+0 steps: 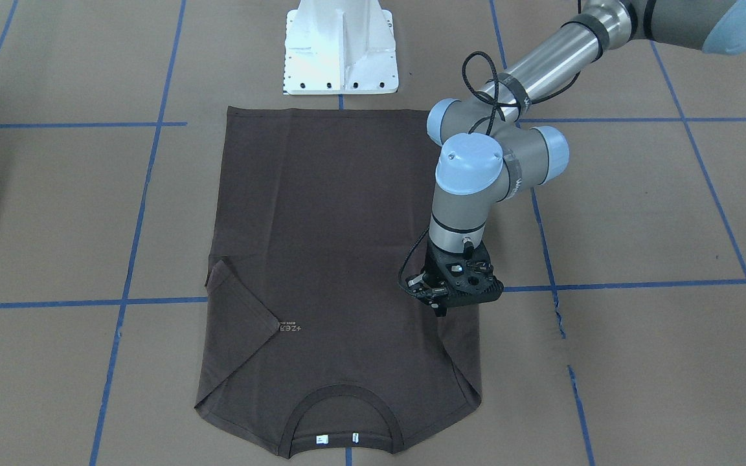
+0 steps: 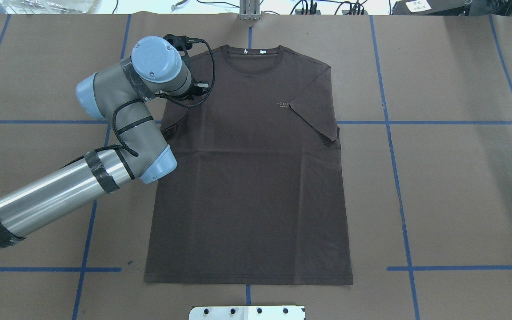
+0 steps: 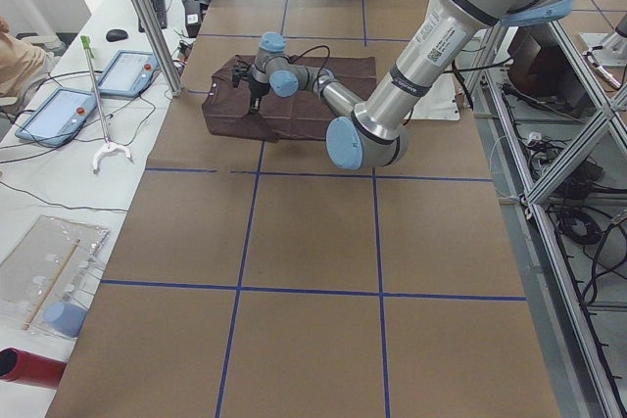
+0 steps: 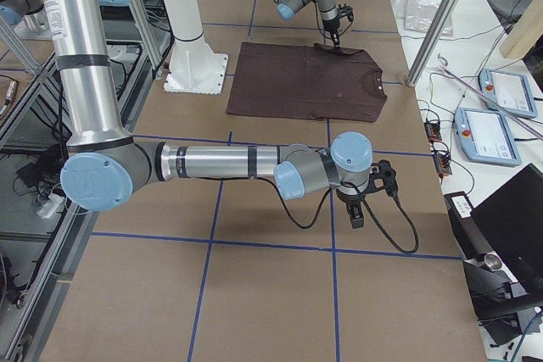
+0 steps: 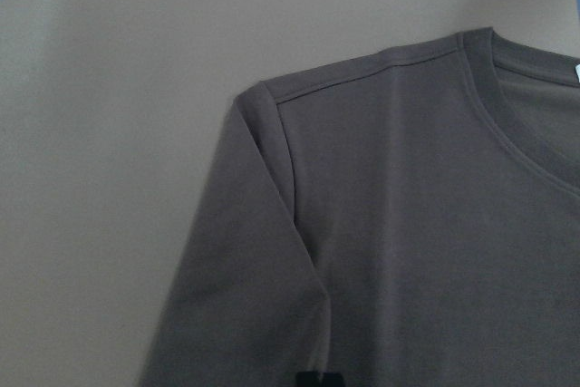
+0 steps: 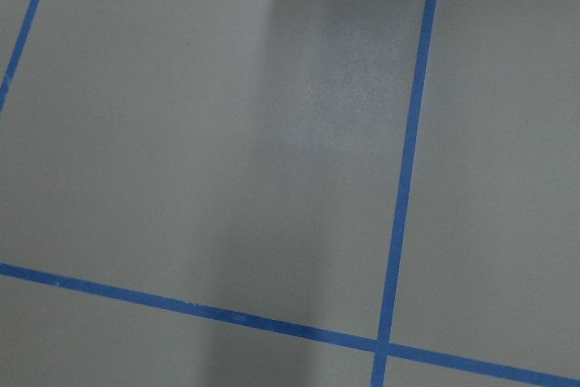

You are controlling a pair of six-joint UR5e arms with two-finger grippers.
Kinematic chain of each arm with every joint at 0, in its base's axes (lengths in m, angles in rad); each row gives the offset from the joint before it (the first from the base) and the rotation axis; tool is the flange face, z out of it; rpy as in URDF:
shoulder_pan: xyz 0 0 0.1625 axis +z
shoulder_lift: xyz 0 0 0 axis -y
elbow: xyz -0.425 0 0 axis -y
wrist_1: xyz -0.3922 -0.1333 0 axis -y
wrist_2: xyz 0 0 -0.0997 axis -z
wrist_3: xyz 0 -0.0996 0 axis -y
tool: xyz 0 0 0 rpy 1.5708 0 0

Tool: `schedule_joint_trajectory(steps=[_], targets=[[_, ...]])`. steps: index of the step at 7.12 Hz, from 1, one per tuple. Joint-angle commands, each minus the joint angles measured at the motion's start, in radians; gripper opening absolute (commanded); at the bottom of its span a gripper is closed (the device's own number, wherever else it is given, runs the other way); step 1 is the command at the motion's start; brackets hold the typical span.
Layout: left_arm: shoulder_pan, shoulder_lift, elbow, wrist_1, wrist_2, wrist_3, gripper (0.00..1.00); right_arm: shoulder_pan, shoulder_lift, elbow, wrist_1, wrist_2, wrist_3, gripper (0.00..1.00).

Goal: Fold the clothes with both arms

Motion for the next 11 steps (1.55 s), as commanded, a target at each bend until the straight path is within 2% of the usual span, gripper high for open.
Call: schedule_joint_trajectory(steps=[1,2,4,5,6,7,8,10,11], targets=[[0.002,-0.019,0.029,0.0,0.001,-0.002,0.03,0.0,0.002,-0.003,-0.001,-0.001,0.002,1.0],[0.002,-0.021,0.025,0.001,0.0,0.061,0.99,0.0,0.001,0.0,0.002,-0.001,0.002,1.0],[-0.001,0.01,-0.074,0.021,-0.008,0.191,1.0,-0.002,-0.006,0.008,0.009,0.002,0.004,1.0],[0.001,0.062,-0.202,0.073,-0.014,0.192,1.0,-0.003,-0.016,0.037,0.009,0.007,0.007,1.0],[0.002,0.137,-0.34,0.108,-0.052,0.193,1.0,-0.008,-0.039,0.066,0.009,0.094,0.015,1.0],[0.002,0.194,-0.434,0.11,-0.057,0.193,1.0,-0.011,-0.067,0.112,0.01,0.164,0.063,1.0],[0.005,0.212,-0.487,0.134,-0.057,0.193,1.0,-0.061,-0.115,0.223,0.009,0.148,0.21,1.0],[0.024,0.226,-0.55,0.167,-0.057,0.191,1.0,-0.196,-0.214,0.438,0.009,0.018,0.474,1.0],[0.042,0.248,-0.584,0.165,-0.058,0.189,1.0,-0.224,-0.243,0.486,0.009,0.007,0.513,1.0]])
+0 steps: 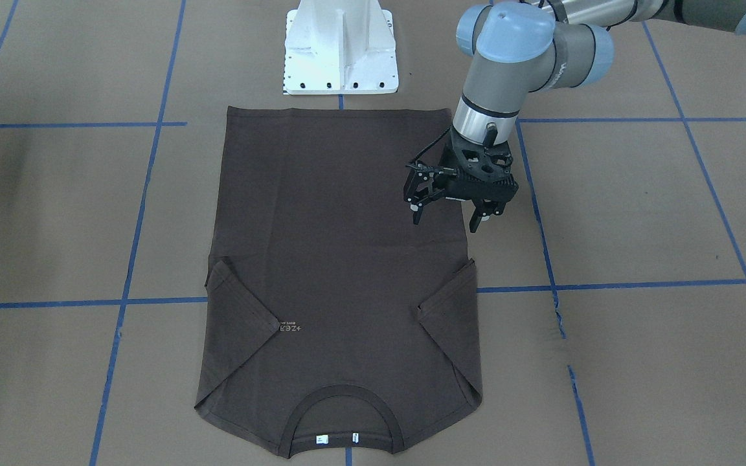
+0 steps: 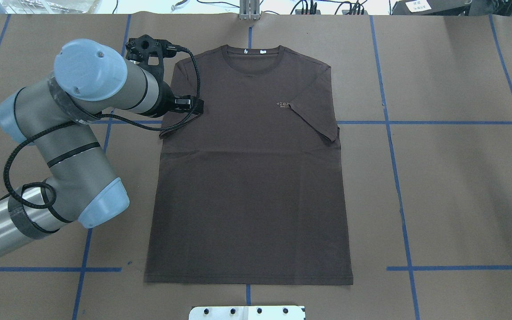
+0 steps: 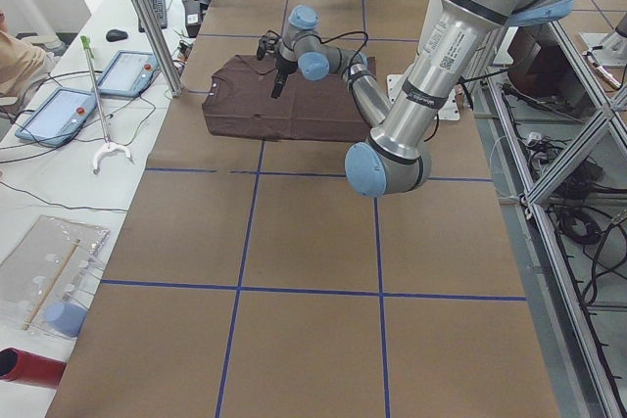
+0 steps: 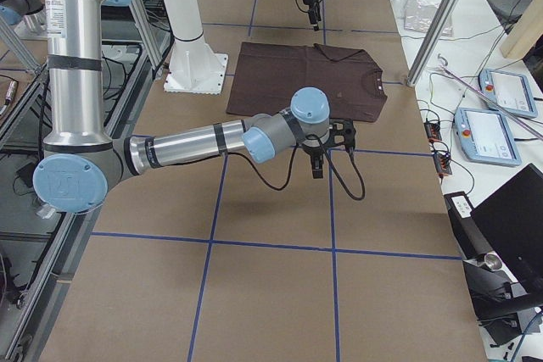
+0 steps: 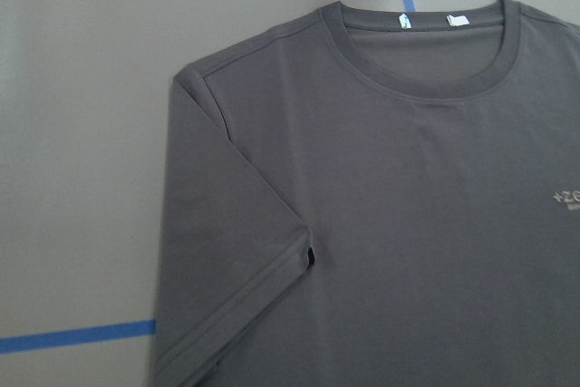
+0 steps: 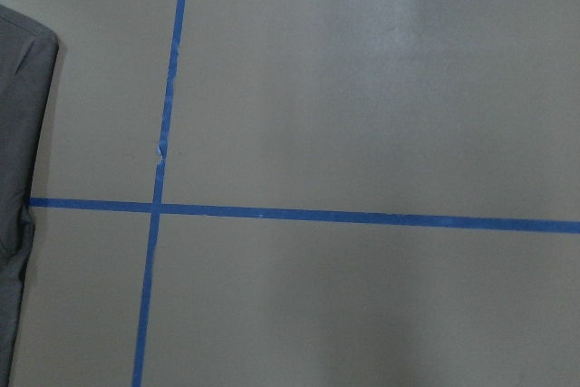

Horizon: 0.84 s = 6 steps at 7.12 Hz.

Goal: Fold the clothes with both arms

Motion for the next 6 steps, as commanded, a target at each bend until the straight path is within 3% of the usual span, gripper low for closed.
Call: schedule_joint_trajectory(steps=[1,2,4,5,6], targets=[[0.032,0.026,-0.053,0.003,-0.002,-0.007,1.0,-0.078,-0.056,0.117,0.002,-0.039,0.145,1.0],[0.043,0.032,-0.071,0.002,-0.002,-0.015,1.0,-0.15,-0.061,0.149,0.044,-0.097,0.284,1.0],[0.121,0.112,-0.172,-0.004,0.011,-0.131,1.0,-0.382,-0.172,0.173,0.348,-0.281,0.649,0.99],[0.156,0.143,-0.213,-0.004,0.015,-0.182,1.0,-0.479,-0.236,0.22,0.442,-0.342,0.807,0.96],[0.214,0.179,-0.234,-0.004,0.056,-0.26,1.0,-0.591,-0.254,0.281,0.442,-0.41,0.947,0.94]])
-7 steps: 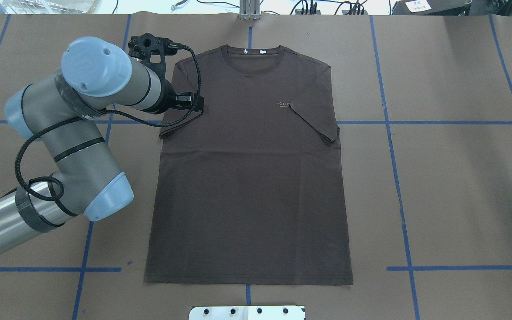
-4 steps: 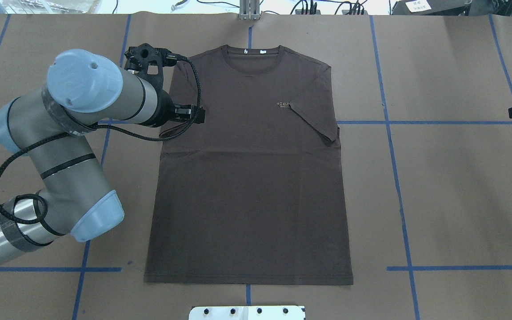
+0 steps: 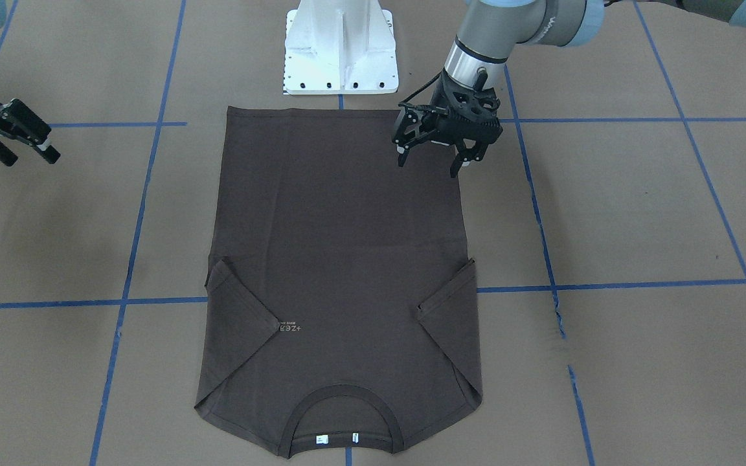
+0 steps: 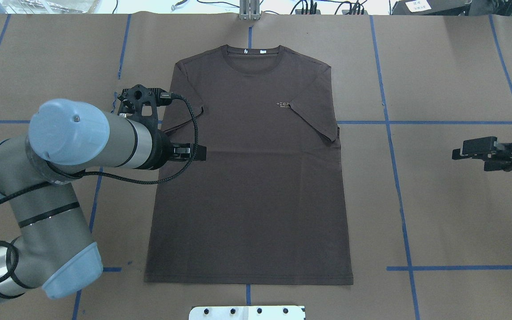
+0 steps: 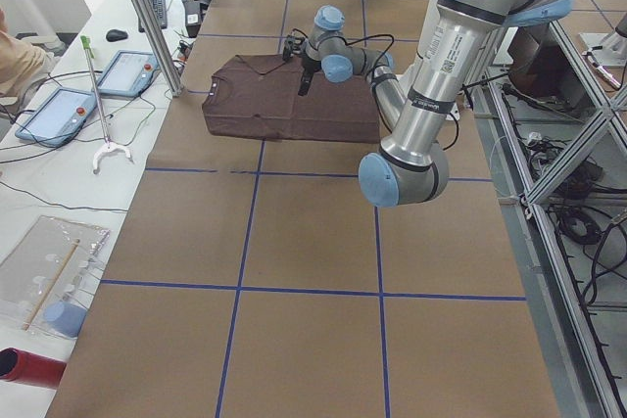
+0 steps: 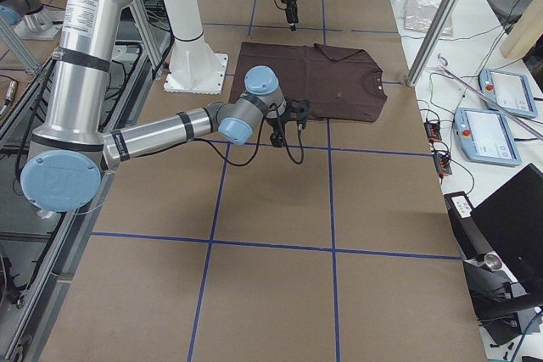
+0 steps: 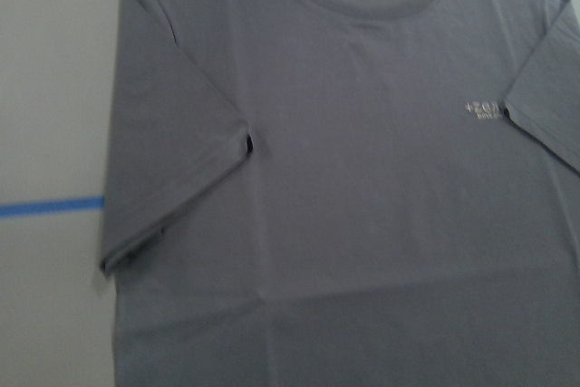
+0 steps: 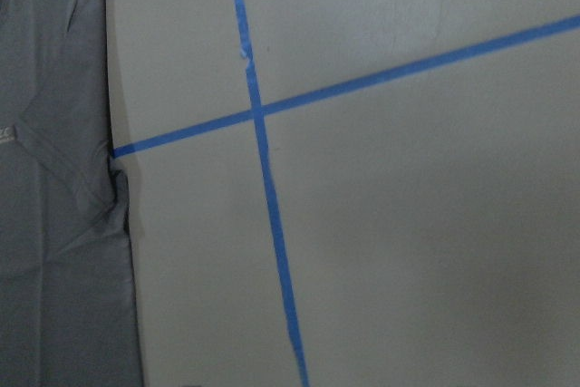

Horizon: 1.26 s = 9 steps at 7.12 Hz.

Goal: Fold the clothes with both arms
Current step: 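Move both grippers to the shirt hem corners nearest the robot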

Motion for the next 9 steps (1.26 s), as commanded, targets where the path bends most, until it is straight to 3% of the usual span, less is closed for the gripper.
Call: schedule_joint_trajectory(steps=[1,2,4,5,9], targets=[[0.125,0.07,-0.045,-0.001,0.079,-0.162,1.0,-0.323,-0.04,0.071,0.047,-0.299,0.275,0.94],[0.164,0.113,-0.068,-0.001,0.097,-0.216,0.96,-0.476,-0.028,0.089,-0.021,-0.453,0.338,0.94],[0.286,0.199,-0.099,-0.001,0.181,-0.416,0.64,-0.66,0.096,0.144,-0.257,-0.612,0.525,0.85],[0.334,0.223,-0.099,-0.002,0.201,-0.499,0.57,-0.699,0.169,0.146,-0.33,-0.634,0.567,0.82],[0.405,0.291,-0.098,-0.001,0.244,-0.545,0.57,-0.732,0.195,0.152,-0.35,-0.666,0.57,0.86]])
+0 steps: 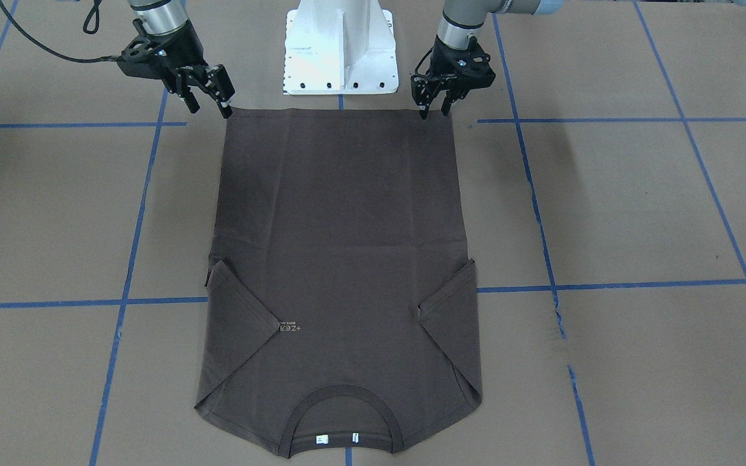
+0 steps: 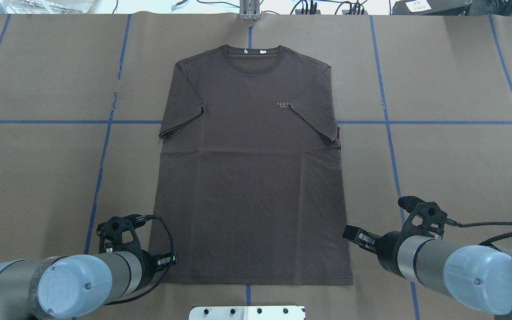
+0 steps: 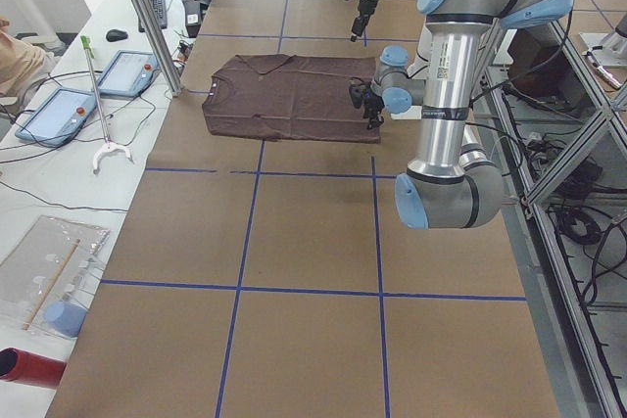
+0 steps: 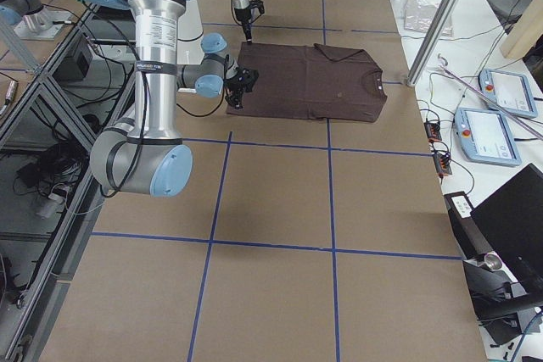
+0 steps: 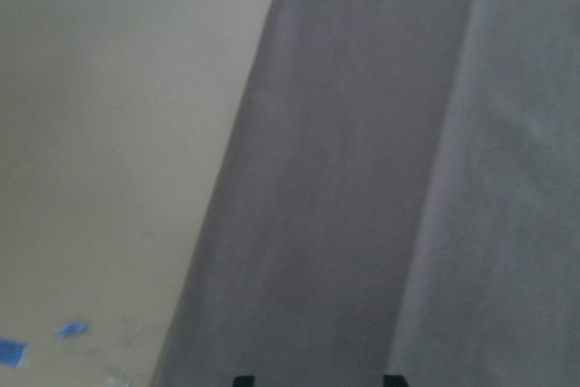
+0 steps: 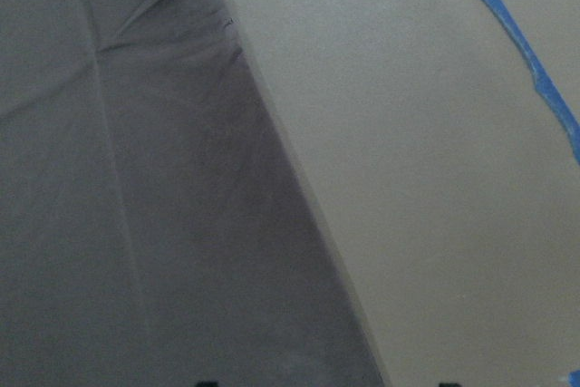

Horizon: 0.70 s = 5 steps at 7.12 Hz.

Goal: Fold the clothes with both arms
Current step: 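Move both grippers to the shirt hem corners nearest the robot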

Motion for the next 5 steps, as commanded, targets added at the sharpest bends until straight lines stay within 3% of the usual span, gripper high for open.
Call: schedule_joint_trajectory(steps=[1,5], targets=[[0.006,0.022,0.006,0.003,0.004,-0.003,0.57,-0.003,0.002,0.001,-0.002,-0.006,0.001,0.86],[0.044,0.024,0.02,0.004,0.004,-0.005,0.57,-0.005,0.002,0.001,-0.002,-0.009,0.001,0.87]])
